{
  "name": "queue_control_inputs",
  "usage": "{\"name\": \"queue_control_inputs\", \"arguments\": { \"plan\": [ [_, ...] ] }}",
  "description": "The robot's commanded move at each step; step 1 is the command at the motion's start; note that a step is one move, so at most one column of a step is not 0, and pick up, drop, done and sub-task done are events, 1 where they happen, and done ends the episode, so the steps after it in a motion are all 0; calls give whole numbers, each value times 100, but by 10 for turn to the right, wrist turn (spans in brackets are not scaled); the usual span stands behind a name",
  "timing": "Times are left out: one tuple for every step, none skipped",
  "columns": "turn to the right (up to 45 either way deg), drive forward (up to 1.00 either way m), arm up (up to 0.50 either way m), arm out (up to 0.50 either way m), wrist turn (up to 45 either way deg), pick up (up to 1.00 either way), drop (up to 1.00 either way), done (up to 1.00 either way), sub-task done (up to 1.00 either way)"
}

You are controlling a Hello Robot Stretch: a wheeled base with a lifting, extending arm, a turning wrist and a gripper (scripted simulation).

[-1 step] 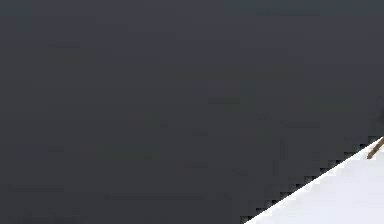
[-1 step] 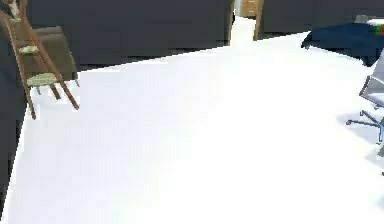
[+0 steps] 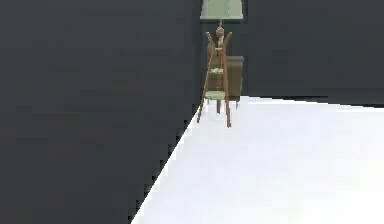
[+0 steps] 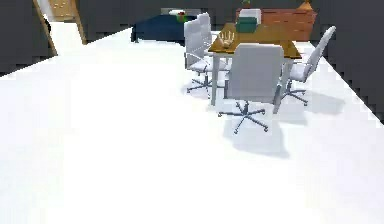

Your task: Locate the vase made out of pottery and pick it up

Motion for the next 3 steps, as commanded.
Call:
{"name": "queue_control_inputs", "arguments": {
  "plan": [
    [450,0,0,0,0,0,0,0,0],
    [300,0,0,0,0,0,0,0,0],
    [0,100,0,0,0,0,0,0,0]
  ]
}}
